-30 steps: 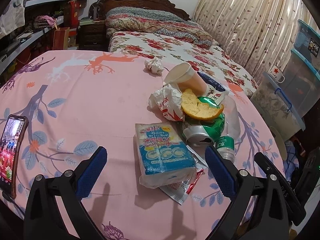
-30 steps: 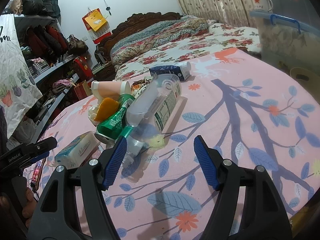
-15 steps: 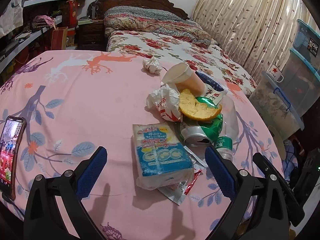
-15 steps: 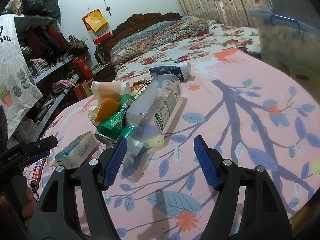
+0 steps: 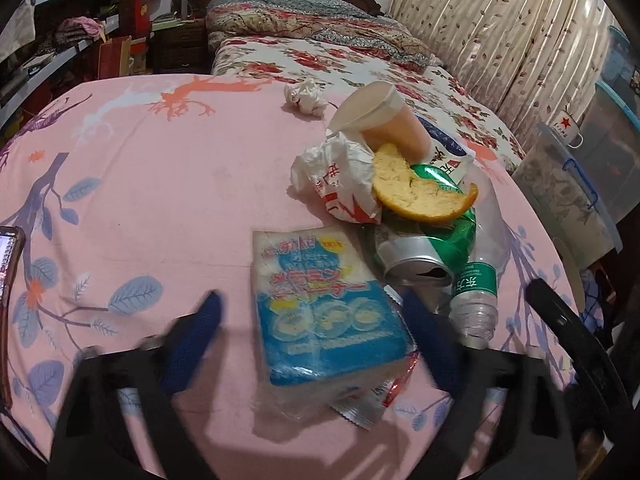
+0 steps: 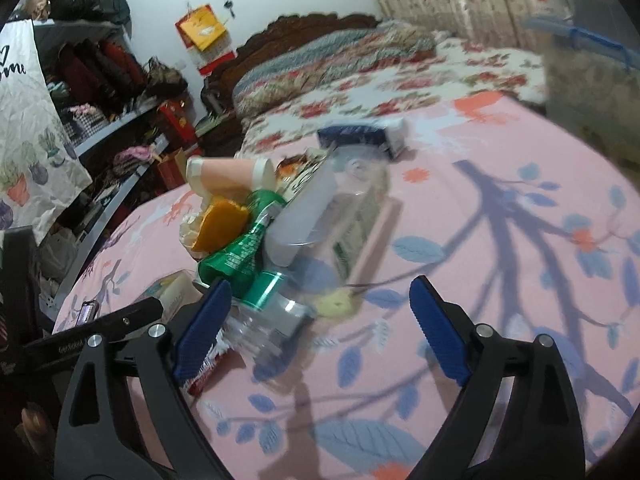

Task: Collect trash
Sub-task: 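Grasp the clear bottle with the right gripper while the left grasps the blue tissue pack, then carry the bottle and tissue pack to the beige wastebasket and release both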

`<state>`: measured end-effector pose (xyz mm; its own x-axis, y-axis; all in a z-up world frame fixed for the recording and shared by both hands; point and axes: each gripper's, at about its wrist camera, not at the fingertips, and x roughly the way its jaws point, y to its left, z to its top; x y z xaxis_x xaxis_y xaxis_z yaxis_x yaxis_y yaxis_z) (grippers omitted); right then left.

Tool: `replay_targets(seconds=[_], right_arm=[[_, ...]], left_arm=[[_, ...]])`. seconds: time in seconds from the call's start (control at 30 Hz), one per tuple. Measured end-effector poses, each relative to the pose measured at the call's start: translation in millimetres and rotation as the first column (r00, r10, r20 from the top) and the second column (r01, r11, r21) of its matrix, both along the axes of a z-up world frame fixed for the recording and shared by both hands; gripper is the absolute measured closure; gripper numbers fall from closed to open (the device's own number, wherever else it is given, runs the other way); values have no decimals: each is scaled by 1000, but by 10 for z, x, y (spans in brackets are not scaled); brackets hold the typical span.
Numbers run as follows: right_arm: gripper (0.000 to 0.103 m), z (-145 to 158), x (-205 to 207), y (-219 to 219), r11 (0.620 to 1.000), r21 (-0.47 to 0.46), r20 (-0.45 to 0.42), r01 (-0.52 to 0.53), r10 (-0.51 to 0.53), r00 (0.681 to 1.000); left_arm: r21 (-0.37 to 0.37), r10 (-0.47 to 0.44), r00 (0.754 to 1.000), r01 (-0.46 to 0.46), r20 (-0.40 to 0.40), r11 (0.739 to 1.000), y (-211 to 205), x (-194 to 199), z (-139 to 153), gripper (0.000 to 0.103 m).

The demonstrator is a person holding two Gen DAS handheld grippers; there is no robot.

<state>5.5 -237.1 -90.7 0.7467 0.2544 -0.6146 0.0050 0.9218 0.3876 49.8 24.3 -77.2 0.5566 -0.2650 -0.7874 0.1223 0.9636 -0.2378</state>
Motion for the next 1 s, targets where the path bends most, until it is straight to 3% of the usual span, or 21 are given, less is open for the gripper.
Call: replay_targets(seconds=[0.2, 0.27, 0.3, 0.43, 0.73, 0.77, 0.83, 0.93, 1.0], right_arm=[[14, -290, 318, 223, 999, 41, -135, -34, 39, 990], [27, -297, 317, 227, 999, 41, -129, -34, 39, 991], [50, -291, 310, 219, 997, 50, -131, -59, 65, 989], [59, -318, 168, -10, 999, 48, -156, -20, 27, 987], [56, -244, -433, -564, 989, -141, -176, 47, -72, 982], [52, -226, -456, -590, 985, -164, -162, 60, -86, 983], [34, -192, -458, -647, 979, -182, -123, 87, -110, 986], [24, -163, -400, -691, 980, -161, -83, 113, -128, 988], [23, -198, -331, -701, 981, -150, -93, 120, -135, 986]], left_arm=[[-30, 2, 1000, -2, 4, 1000, 180, -12, -38, 42], [-45, 1, 1000, 0, 23, 999, 236, -40, -3, 42], [-53, -1, 999, 3, 38, 999, 270, -60, 28, 42], [-82, -21, 996, 28, 86, 996, 348, -123, 144, 42], [-177, -133, 978, 160, 160, 971, 256, -244, 402, 42], [-183, -150, 973, 182, 173, 966, 204, -252, 445, 42], [-167, -187, 961, 222, 203, 961, 57, -261, 538, 42], [-133, -231, 948, 264, 219, 955, -171, -238, 621, 42], [-126, -267, 937, 300, 226, 946, -368, -217, 677, 42]])
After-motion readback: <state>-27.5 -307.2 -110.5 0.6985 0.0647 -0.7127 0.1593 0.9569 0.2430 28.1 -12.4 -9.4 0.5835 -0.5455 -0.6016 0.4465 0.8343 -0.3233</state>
